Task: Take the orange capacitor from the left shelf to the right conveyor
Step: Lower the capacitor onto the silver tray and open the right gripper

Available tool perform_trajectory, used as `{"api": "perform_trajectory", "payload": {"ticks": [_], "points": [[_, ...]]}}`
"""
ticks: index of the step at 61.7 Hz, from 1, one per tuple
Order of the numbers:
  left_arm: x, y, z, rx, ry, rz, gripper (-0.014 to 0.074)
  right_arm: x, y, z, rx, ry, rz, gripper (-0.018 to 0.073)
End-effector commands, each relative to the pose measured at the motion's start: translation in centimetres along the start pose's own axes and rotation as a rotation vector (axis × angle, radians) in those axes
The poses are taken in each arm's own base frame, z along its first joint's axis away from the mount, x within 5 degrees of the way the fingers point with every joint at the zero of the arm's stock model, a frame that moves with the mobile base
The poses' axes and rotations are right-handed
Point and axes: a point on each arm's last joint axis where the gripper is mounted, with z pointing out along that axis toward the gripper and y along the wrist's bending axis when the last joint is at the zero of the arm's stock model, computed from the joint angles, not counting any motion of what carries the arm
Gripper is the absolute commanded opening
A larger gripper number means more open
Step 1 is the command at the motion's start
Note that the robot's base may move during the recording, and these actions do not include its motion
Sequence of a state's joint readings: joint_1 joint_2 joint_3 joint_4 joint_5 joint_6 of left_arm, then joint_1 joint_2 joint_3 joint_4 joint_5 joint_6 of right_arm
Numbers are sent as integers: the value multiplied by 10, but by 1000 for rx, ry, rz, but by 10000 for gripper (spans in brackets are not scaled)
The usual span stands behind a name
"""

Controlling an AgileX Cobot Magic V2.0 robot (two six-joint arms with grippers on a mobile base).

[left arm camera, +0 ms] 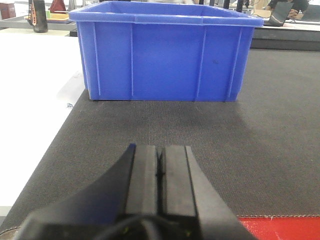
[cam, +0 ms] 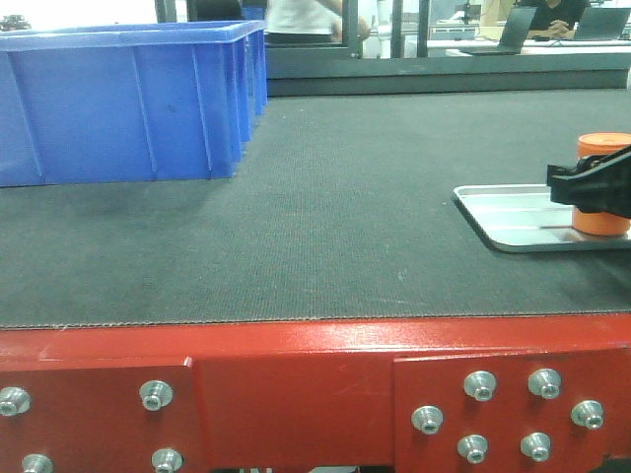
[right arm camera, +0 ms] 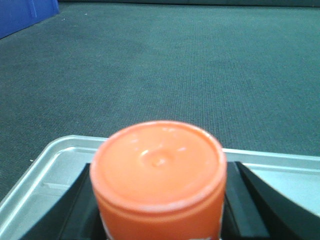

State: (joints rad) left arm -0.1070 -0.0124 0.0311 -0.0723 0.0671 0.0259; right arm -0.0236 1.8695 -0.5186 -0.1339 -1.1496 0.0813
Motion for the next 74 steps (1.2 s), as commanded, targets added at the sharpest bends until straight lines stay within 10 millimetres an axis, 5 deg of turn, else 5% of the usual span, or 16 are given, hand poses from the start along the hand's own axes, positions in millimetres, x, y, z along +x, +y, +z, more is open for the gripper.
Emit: {"api": "perform_trajectory", "payload": {"ticks": [1, 7, 29, 49, 55, 70, 74], "points": [[-10, 0, -2, 2, -105, -3, -127, -22, 1, 1, -15, -139, -12, 474], [-10, 0, -2, 2, -105, -3, -127, -22, 1, 1, -15, -137, 0, 649], [-10, 0, -2, 2, -105, -3, -127, -51, 2, -15, 4, -46, 40, 625], [-10, 0, -2, 2, -105, -3, -127, -125, 7, -78, 61, 13, 8, 615], [-10, 0, -2, 2, -105, -3, -127, -139, 11, -102, 75, 38, 2, 533], [-10, 0, -2, 2, -105, -3, -127, -162, 16, -167, 109, 44, -5, 93], [-10, 0, -2, 2, -105, -3, -127, -165, 17, -179, 116, 34, -5, 50]]}}
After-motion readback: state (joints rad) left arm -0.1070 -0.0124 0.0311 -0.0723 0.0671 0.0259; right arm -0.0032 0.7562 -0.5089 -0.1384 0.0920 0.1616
